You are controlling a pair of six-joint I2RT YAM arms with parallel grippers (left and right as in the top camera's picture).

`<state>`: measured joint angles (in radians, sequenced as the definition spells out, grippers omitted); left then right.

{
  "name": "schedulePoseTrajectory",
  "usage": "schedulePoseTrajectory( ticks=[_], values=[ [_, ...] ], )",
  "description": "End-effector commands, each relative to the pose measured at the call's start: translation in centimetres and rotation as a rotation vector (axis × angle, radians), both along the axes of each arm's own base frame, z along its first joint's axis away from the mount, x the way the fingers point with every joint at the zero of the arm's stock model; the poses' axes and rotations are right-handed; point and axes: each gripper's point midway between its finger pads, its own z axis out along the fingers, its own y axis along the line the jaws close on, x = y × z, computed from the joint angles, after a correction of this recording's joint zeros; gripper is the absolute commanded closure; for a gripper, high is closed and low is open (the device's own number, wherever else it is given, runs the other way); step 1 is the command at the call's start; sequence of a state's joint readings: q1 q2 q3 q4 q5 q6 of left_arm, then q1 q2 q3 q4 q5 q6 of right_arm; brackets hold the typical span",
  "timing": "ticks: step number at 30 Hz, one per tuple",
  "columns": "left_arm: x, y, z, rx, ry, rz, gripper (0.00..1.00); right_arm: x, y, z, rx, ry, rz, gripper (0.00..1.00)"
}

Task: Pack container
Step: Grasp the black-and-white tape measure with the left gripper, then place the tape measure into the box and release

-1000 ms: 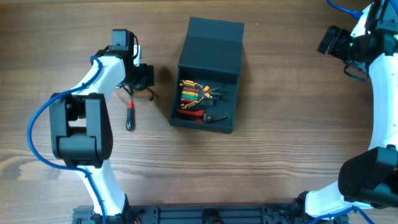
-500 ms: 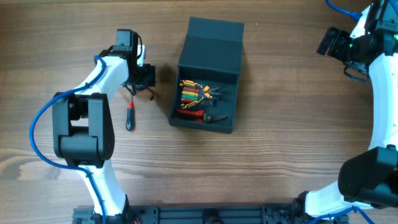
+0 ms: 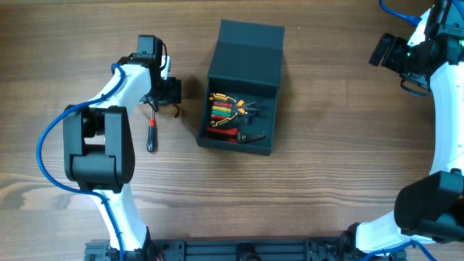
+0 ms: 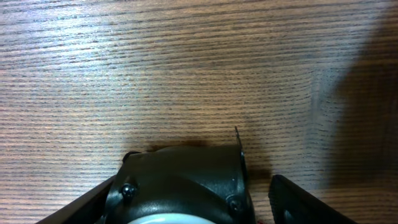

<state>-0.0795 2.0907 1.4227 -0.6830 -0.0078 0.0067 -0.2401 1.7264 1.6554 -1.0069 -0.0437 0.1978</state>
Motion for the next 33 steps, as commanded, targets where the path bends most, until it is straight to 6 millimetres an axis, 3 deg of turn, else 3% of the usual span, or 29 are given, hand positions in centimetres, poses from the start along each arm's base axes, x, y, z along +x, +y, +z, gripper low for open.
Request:
schedulePoseTrajectory(
  ticks=[1,4,9,13,16,18,21,26,31,33],
  values=[
    [-0.6,-0.2,-1.8,0.0,0.045,-0.017,0.31,-0.4,-0.2,-0.2,-0.012,0.01,-0.019,0.0],
    [-0.6,-0.2,-1.8,0.0,0.045,-0.017,0.44,-0.4,-0.2,-0.2,-0.012,0.01,-0.019,0.0],
    [-0.8,-0.2,-1.9,0.0,0.052,-0.017,0.94,-0.4,-0.2,-0.2,-0.012,0.01,-0.019,0.0],
    [-1.1,-0.2,-1.8,0.0,0.062,-0.017,0.96,-0.4,-0.2,-0.2,-0.012,0.01,-0.019,0.0],
    [-1.2,-0.2,-1.8,0.001,0.068,-0.017,0.92,-0.4,-0.2,-0.2,-0.012,0.01,-0.019,0.0],
    [-1.3,-0.2,-1.7,0.001,0.071,-0.017,0.96,-0.4,-0.2,-0.2,-0.012,0.01,-0.019,0.0],
    [-1.2,-0.2,-0.6,0.0,0.054,-0.017,0.96,-0.4,-0.2,-0.2,-0.012,0.01,-0.019,0.0],
    [0.1,-0.3,4.6,-0.009,-0.077,-0.017,0.96,-0.4,-0.2,-0.2,-0.011,0.01,-0.019,0.0],
    [0.4,-0.9,13.6,-0.03,-0.286,-0.031,0.96,-0.4,-0.2,-0.2,-0.011,0.01,-0.019,0.0],
    [-0.1,-2.3,17.5,-0.038,-0.378,-0.087,0.96,-0.3,-0.2,-0.2,-0.012,0.009,-0.019,0.0]
  ],
)
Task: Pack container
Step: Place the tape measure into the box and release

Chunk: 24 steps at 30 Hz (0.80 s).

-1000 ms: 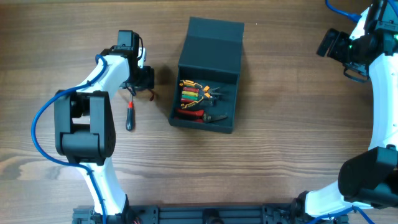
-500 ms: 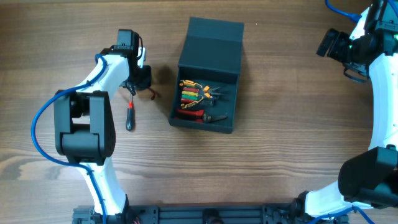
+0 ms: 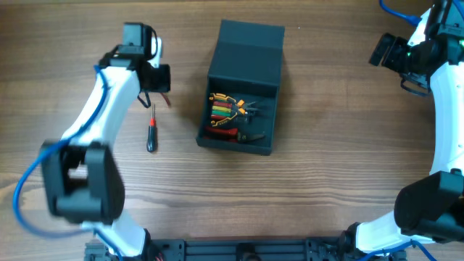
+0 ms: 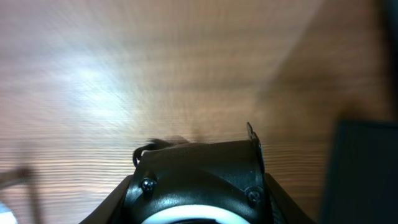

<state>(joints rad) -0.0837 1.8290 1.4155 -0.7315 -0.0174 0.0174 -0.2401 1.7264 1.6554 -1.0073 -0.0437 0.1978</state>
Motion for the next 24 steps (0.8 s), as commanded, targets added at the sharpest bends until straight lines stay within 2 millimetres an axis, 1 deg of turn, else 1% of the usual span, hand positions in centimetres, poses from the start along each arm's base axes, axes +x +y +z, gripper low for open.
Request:
schedulePoseTrajectory(
  ticks=[1,3,4,5,7,9,10,11,12,13,15,17,19,20,22,24],
  values=[
    [-0.9,-3.5,9.0,-0.022,-0.217,-0.133,0.96,-0.3,-0.2,-0.2,-0.011,0.009,-0.019,0.0],
    [-1.9,-5.9,11.2,-0.008,-0.273,-0.234,0.96,-0.3,-0.2,-0.2,-0.012,0.009,-0.019,0.0],
    [-2.6,-7.5,12.0,0.01,-0.295,-0.313,0.96,-0.3,-0.2,-0.2,-0.012,0.009,-0.019,0.0],
    [-3.2,-9.3,12.4,0.032,-0.31,-0.402,0.96,-0.3,-0.2,-0.2,-0.012,0.009,-0.019,0.0],
    [-5.1,-13.9,12.3,0.095,-0.324,-0.603,0.96,-0.3,-0.2,-0.2,-0.012,0.009,-0.019,0.0],
    [-6.3,-17.1,11.2,0.171,-0.316,-0.742,0.96,-0.3,-0.2,-0.2,-0.012,0.009,-0.019,0.0],
    [-7.1,-18.9,10.2,0.21,-0.304,-0.839,0.96,-0.3,-0.2,-0.2,-0.012,0.009,-0.019,0.0],
    [-7.8,-20.4,9.2,0.239,-0.292,-0.933,0.96,-0.3,-0.2,-0.2,-0.012,0.009,-0.019,0.0],
    [-8.4,-21.9,7.7,0.274,-0.27,-1.034,0.96,-0.3,-0.2,-0.2,-0.012,0.009,-0.019,0.0],
    [-9.0,-22.9,6.3,0.306,-0.248,-1.118,0.96,-0.3,-0.2,-0.2,-0.011,0.009,-0.019,0.0],
    [-9.6,-24.1,4.0,0.358,-0.208,-1.245,0.96,-0.4,-0.2,-0.2,-0.011,0.01,-0.019,0.0],
    [-9.9,-25.1,1.1,0.403,-0.163,-1.359,0.96,-0.4,-0.2,-0.2,-0.011,0.01,-0.02,0.0],
    [-10.1,-25.7,-0.7,0.401,-0.131,-1.397,0.96,-0.4,-0.2,-0.2,-0.011,0.01,-0.019,0.0],
    [-10.5,-25.9,-2.0,0.38,-0.098,-1.414,0.96,-0.4,-0.2,-0.2,-0.011,0.01,-0.019,0.0],
    [-11.2,-26.2,-3.5,0.343,-0.053,-1.436,0.96,-0.4,-0.2,-0.2,-0.011,0.01,-0.019,0.0],
    [-11.4,-26.2,-4.4,0.339,-0.029,-1.442,0.96,-0.4,-0.2,-0.3,-0.011,0.013,-0.019,0.0]
  ],
)
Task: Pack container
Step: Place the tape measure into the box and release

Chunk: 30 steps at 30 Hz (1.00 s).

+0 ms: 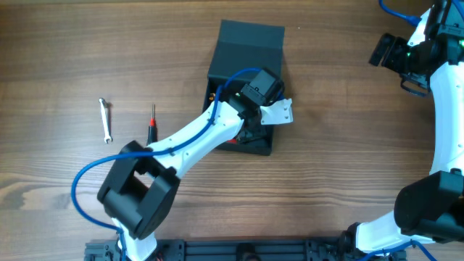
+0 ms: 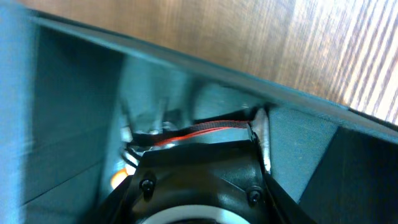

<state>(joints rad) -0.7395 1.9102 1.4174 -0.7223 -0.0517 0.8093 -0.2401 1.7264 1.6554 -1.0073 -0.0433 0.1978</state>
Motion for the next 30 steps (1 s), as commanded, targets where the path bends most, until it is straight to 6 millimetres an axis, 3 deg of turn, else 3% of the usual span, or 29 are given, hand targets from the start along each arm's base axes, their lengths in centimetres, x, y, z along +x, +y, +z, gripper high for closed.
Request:
schedulePoseTrajectory(
  ticks=[1,3,4,6,10,11,12,18,22,25,27,30],
  values=[
    [-0.7,-0.7,-1.6,0.007,0.044,-0.068,0.95,-0.4,-0.2,-0.3,-0.01,0.013,-0.019,0.0],
    [-0.8,-0.6,-2.1,0.014,0.057,-0.068,0.89,-0.5,-0.2,-0.3,-0.01,0.015,-0.019,0.0],
    [-0.9,-0.8,-2.2,0.006,0.066,-0.071,0.77,-0.5,-0.2,-0.3,-0.01,0.015,-0.019,0.0],
    [-1.0,-0.9,-2.2,0.0,0.07,-0.071,0.68,-0.5,-0.2,-0.3,-0.01,0.015,-0.019,0.0],
    [0.3,-0.3,0.0,-0.003,-0.011,0.098,0.44,-0.6,-0.2,-0.3,-0.009,0.021,-0.019,0.0],
    [1.2,-0.3,2.2,-0.056,-0.043,0.176,0.06,-0.6,-0.2,-0.3,-0.008,0.02,-0.019,0.0],
    [1.8,-0.5,4.0,-0.105,-0.064,0.222,0.0,-0.6,-0.2,-0.3,-0.008,0.02,-0.019,0.0],
    [3.3,0.2,11.2,-0.276,-0.148,0.344,0.0,-0.6,-0.2,-0.3,-0.009,0.02,-0.019,0.0],
    [3.8,2.9,13.3,-0.323,-0.151,0.47,0.0,-0.6,-0.2,-0.3,-0.009,0.021,-0.019,0.0],
    [4.5,8.8,12.9,-0.313,-0.079,0.721,0.0,-0.6,-0.2,-0.3,-0.009,0.019,-0.019,0.0],
    [3.8,11.4,11.9,-0.316,0.03,0.843,0.0,-0.4,-0.2,-0.3,-0.01,0.013,-0.019,0.0],
    [2.5,17.0,10.2,-0.235,0.142,1.013,0.0,-0.3,-0.3,-0.2,-0.012,0.005,-0.019,0.0]
  ],
)
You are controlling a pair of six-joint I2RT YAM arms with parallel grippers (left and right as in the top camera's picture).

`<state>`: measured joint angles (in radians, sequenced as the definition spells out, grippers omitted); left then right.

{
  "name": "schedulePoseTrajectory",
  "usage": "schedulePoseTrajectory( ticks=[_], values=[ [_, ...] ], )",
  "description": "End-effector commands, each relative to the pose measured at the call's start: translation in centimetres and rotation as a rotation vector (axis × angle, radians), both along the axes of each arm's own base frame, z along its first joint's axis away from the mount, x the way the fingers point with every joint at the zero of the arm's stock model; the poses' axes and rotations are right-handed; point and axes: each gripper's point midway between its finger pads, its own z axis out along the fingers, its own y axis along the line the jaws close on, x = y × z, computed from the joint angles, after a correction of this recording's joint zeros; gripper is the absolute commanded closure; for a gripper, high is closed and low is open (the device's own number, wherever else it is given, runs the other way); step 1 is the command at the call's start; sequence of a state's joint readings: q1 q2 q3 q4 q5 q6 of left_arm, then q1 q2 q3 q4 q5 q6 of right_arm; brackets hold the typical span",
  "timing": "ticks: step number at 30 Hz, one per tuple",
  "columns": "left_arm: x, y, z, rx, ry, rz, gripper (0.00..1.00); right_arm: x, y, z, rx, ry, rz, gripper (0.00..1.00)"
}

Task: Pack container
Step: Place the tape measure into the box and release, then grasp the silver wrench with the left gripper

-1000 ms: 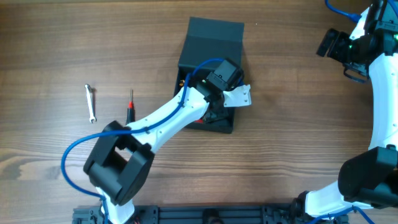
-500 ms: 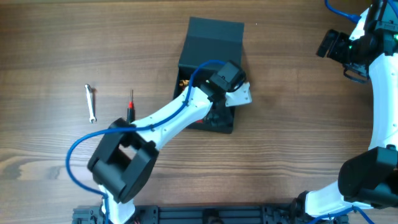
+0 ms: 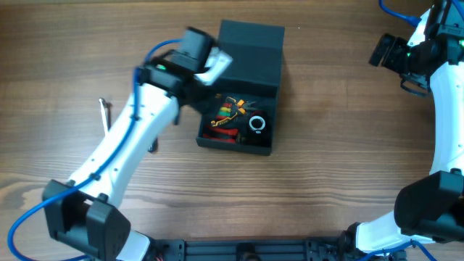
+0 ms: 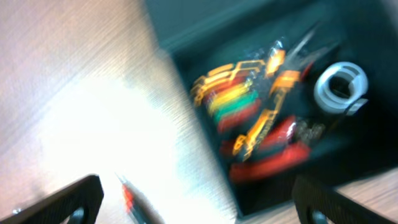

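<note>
The dark open box stands mid-table with its lid folded back. Inside lie colourful tools, red-handled pliers and a silver ring-shaped part, which sits at the box's right side. My left gripper is open and empty above the box's left edge, its view blurred. A red-and-black screwdriver lies on the table below it. My right gripper is held high at the far right, its jaws unclear.
A small silver wrench lies on the wood left of my left arm. The screwdriver is mostly hidden under that arm in the overhead view. The right arm's links run down the right edge.
My left gripper was down inside the box, shut on the round part. Now it is open, up and to the left over the box's edge, and the silver ring part lies in the box.
My left gripper held a round black-and-silver part low over the table, left of the box near the screwdriver. It then held it a little further back and left, then inside the box. The part now lies in the box and the gripper is out. The right arm stayed still.
</note>
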<state>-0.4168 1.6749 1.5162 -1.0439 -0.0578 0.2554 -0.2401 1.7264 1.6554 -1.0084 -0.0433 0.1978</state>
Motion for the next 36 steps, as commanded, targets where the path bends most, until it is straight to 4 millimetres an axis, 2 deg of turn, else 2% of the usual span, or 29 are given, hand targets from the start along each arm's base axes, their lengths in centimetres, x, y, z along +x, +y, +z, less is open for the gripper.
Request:
schedulePoseTrajectory(
  ticks=[1,2,3,6,11,15,18,19,21,25,28,32,36],
  values=[
    [-0.1,4.7,0.0,-0.07,0.078,0.251,0.0,-0.2,-0.3,-0.1,-0.012,0.004,-0.02,0.0],
    [0.4,8.1,-0.7,-0.094,0.107,0.454,0.0,-0.1,-0.3,-0.1,-0.013,0.0,-0.02,0.0],
    [0.5,10.2,-1.1,-0.114,0.13,0.589,0.0,0.0,-0.3,0.0,-0.014,-0.005,-0.02,0.0],
    [-0.4,15.2,-2.3,-0.153,0.206,0.869,0.0,0.3,-0.4,0.2,-0.016,-0.023,-0.022,0.0],
    [-1.1,19.4,-3.6,-0.118,0.248,0.953,0.0,0.4,-0.4,0.2,-0.017,-0.023,-0.022,0.0],
    [0.2,22.3,-5.6,-0.073,0.225,1.017,0.0,0.2,-0.4,0.1,-0.015,-0.016,-0.021,0.0],
    [1.5,24.6,-8.1,-0.083,0.223,1.078,0.02,0.1,-0.3,0.0,-0.014,-0.01,-0.021,0.0],
    [1.6,25.3,-8.9,-0.086,0.23,1.105,0.09,0.0,-0.3,0.0,-0.014,-0.009,-0.021,0.0],
    [1.9,26.4,-11.1,-0.097,0.256,1.157,0.15,-0.1,-0.3,-0.1,-0.013,-0.002,-0.021,0.0],
    [2.1,27.5,-14.8,-0.083,0.305,1.165,0.13,-0.5,-0.2,-0.3,-0.008,0.016,-0.021,0.0],
    [2.9,27.8,-17.1,-0.07,0.311,1.109,0.12,-1.0,-0.1,-0.5,-0.003,0.037,-0.021,0.0],
    [3.6,28.1,-18.7,-0.053,0.305,1.03,0.12,-1.4,0.0,-0.7,0.001,0.056,-0.021,0.0],
    [4.4,28.3,-19.0,-0.058,0.273,1.017,0.15,-1.7,0.1,-0.9,0.004,0.07,-0.02,0.0]
  ],
)
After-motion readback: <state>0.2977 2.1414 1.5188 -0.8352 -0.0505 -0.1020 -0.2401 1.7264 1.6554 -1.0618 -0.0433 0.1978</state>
